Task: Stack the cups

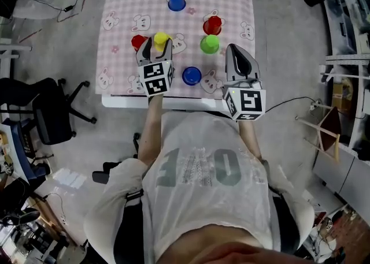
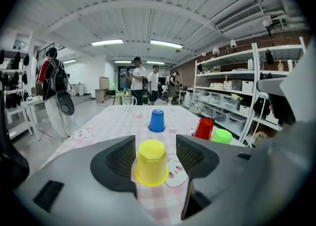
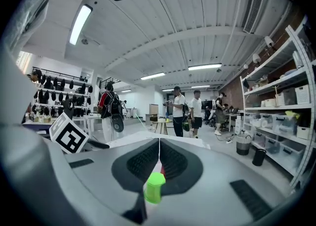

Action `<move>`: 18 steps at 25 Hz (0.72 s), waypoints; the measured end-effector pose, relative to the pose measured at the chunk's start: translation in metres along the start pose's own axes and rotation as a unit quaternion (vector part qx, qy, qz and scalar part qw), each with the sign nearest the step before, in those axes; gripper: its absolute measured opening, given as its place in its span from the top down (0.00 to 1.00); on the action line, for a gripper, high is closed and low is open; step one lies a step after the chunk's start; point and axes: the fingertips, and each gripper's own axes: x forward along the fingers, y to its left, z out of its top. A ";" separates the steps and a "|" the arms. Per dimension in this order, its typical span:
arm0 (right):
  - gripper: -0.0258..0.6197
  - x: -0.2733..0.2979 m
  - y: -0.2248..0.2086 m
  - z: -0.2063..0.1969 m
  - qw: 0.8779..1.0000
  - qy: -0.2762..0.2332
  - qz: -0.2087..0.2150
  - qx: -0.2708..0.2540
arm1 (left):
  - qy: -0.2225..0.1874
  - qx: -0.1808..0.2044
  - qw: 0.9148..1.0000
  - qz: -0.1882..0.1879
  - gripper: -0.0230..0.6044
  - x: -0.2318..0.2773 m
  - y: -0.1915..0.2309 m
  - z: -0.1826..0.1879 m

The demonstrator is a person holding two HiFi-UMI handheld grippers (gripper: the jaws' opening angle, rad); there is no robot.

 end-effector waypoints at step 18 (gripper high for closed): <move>0.91 -0.001 -0.002 -0.005 1.000 0.018 -0.019 -0.007 | -0.014 0.077 0.989 -0.123 0.62 0.010 -0.069 0.009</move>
